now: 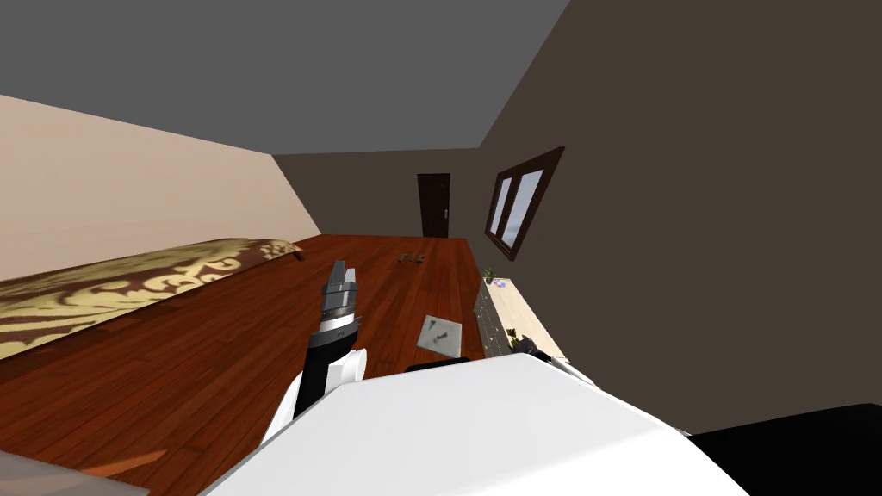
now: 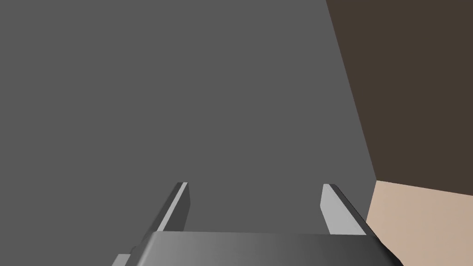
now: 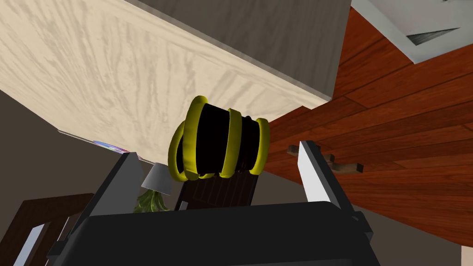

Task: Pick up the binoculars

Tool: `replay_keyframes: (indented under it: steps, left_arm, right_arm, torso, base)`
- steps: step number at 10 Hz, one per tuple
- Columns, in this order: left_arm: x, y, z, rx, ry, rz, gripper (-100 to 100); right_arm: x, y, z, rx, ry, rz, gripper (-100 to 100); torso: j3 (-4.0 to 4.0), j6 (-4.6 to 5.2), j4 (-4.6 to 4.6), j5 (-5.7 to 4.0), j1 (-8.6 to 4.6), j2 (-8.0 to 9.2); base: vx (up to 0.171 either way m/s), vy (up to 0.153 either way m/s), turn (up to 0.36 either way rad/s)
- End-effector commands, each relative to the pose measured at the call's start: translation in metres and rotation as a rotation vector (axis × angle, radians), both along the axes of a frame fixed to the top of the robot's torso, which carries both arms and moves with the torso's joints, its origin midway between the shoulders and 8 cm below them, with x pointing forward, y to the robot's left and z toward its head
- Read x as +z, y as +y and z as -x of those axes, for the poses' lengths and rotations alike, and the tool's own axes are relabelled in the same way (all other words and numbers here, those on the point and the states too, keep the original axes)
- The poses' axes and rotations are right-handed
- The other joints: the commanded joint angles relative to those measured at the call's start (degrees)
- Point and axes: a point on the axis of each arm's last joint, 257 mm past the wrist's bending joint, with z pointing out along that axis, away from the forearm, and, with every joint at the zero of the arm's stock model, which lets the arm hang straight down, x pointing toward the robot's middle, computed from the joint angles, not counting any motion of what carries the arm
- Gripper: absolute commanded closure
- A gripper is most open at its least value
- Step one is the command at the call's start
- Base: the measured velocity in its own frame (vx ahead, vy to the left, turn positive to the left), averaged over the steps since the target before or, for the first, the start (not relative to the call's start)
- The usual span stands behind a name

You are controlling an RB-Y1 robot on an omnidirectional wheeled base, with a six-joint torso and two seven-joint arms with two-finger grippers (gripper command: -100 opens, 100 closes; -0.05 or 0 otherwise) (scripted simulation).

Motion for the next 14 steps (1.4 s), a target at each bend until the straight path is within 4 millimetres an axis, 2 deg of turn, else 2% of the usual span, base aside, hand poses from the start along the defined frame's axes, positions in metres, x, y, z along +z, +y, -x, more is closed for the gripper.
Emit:
replay_keyframes:
  steps: [1, 3, 4, 8, 9, 10, 13, 14]
  left_arm:
    - [0.000, 0.000, 0.000, 0.000, 0.000, 0.000, 0]
    - [0.000, 0.000, 0.000, 0.000, 0.000, 0.000, 0]
    - [0.000, 0.000, 0.000, 0.000, 0.000, 0.000, 0]
    - [0.000, 0.000, 0.000, 0.000, 0.000, 0.000, 0]
    - [0.000, 0.000, 0.000, 0.000, 0.000, 0.000, 0]
    - [0.000, 0.000, 0.000, 0.000, 0.000, 0.000, 0]
    - [0.000, 0.000, 0.000, 0.000, 0.000, 0.000, 0]
    - [0.000, 0.000, 0.000, 0.000, 0.000, 0.000, 0]
  right_arm:
    - [0.000, 0.010, 0.000, 0.051, -0.008, 0.003, -100]
    - [0.000, 0.008, 0.000, 0.047, -0.007, 0.004, -100]
    - [0.000, 0.009, 0.000, 0.050, -0.007, 0.005, 100]
    - [0.001, 0.008, -0.001, 0.046, -0.008, 0.005, 100]
    - [0.001, 0.008, -0.001, 0.047, -0.008, 0.005, 0]
    - [0.000, 0.002, 0.000, 0.013, -0.001, 0.004, 100]
    - [0.002, -0.016, 0.000, -0.065, 0.011, 0.008, 100]
    - [0.002, -0.016, 0.000, -0.074, 0.009, 0.001, 100]
  torso:
    - [0.00, 0.00, 0.00, 0.00, 0.00, 0.00]
    - [0.02, -0.01, 0.01, 0.00, -0.03, 0.03]
    - [0.14, -0.01, 0.05, -0.01, -0.09, 0.25]
    - [0.24, -0.07, 0.06, -0.06, -0.16, 0.44]
    - [0.24, -0.07, 0.07, -0.07, -0.16, 0.44]
    - [0.24, -0.07, 0.07, -0.07, -0.16, 0.44]
    - [0.49, -0.27, 0.17, -0.29, -0.52, 0.88]
    - [0.47, -0.29, 0.17, -0.29, -0.47, 0.84]
  base:
    - [0.148, 0.020, -0.306]
    - [0.076, 0.018, -0.081]
    - [0.009, 0.003, 0.002]
    - [0.001, 0.000, -0.003]
    - [0.000, 0.000, 0.000]
    - [-0.098, -0.022, 0.283]
    - [-0.184, -0.048, 0.337]
    - [-0.108, -0.018, 0.150]
